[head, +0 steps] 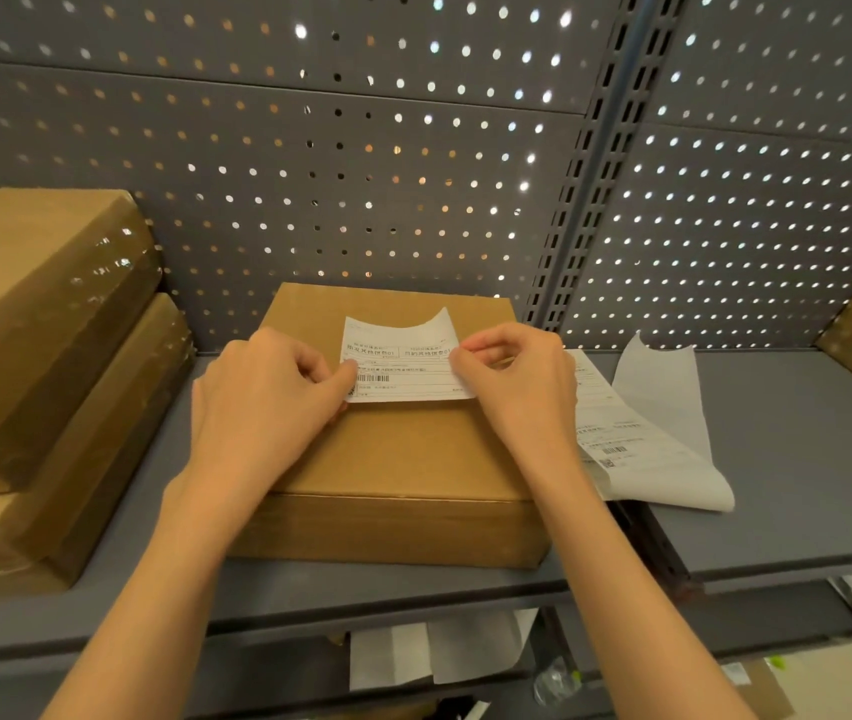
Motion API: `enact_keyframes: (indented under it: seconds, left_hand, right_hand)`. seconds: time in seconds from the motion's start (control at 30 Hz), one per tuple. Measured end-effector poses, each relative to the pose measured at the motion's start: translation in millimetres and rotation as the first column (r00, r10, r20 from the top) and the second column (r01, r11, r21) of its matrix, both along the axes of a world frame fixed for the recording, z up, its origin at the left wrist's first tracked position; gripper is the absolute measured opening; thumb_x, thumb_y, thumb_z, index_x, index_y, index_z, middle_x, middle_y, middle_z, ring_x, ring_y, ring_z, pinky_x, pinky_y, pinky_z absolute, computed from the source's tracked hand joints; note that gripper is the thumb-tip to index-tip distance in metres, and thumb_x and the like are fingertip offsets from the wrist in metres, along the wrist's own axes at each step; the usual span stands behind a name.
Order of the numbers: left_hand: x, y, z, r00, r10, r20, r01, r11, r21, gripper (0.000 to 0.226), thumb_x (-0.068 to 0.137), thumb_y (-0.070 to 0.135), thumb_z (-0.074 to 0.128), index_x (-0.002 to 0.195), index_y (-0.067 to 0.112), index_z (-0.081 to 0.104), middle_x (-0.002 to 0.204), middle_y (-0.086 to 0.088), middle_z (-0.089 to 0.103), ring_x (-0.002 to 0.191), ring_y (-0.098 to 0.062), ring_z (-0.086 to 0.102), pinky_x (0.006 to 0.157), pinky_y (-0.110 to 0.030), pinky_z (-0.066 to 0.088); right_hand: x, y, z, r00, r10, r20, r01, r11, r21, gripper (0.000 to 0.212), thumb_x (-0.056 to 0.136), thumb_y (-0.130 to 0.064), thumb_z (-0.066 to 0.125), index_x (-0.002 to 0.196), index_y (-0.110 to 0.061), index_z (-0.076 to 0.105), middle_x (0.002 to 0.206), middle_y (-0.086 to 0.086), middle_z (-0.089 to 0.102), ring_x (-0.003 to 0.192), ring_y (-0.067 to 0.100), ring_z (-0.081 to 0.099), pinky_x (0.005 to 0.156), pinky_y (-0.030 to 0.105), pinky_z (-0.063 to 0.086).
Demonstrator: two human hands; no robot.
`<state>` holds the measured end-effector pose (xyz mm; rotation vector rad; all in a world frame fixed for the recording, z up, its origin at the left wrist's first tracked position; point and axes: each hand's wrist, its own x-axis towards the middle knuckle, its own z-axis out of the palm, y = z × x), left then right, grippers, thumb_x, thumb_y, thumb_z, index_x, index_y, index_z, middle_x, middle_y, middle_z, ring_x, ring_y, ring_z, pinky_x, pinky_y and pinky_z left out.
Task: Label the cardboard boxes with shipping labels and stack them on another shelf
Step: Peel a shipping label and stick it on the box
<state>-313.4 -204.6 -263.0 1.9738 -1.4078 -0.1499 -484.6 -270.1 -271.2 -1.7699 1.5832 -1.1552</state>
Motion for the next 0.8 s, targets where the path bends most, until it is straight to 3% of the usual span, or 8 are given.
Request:
enact_keyframes:
  seconds: [0.37, 0.6, 0.8]
  left_hand:
    - [-2.1, -0.3, -0.7, 0.991, -0.008, 0.131, -0.001, 0.998, 0.065, 0.042, 0.082, 0.048, 0.061, 0.053, 0.018, 0.063, 0.053, 0.007, 0.057, 0.066, -0.021, 0.059, 0.068, -0.038, 0.053]
    - [-4.6, 0.9, 2.1, 0.985, -0.003, 0.171, -0.011, 0.997, 0.081, 0.044, 0.083, 0.048, 0.059, 0.053, 0.015, 0.062, 0.053, 0.004, 0.057, 0.063, -0.022, 0.058, 0.064, -0.034, 0.050]
    - [-5.1, 0.4, 2.8, 0.978, -0.006, 0.209, -0.013, 0.996, 0.091, 0.043, 0.082, 0.045, 0.059, 0.060, 0.009, 0.064, 0.057, -0.003, 0.061, 0.066, -0.026, 0.057, 0.061, -0.033, 0.048]
  right_hand:
    - [0.8, -2.2, -4.6, 0.996, 0.044, -0.079, -0.044, 0.999, 0.003, 0.005, 0.080, -0.018, 0.067, 0.079, -0.022, 0.067, 0.067, -0.009, 0.063, 0.065, 0.004, 0.056, 0.056, 0.020, 0.041]
    - [1.7, -3.5, -4.3, 0.997, 0.050, -0.057, -0.050, 0.999, 0.013, 0.010, 0.079, -0.019, 0.066, 0.088, -0.022, 0.062, 0.070, -0.007, 0.064, 0.081, 0.014, 0.062, 0.072, 0.032, 0.049]
    - [1.9, -3.2, -3.8, 0.995, 0.063, -0.075, -0.063, 0.998, 0.002, 0.007, 0.081, -0.016, 0.063, 0.084, -0.020, 0.067, 0.062, -0.010, 0.059, 0.069, 0.011, 0.056, 0.066, 0.026, 0.044]
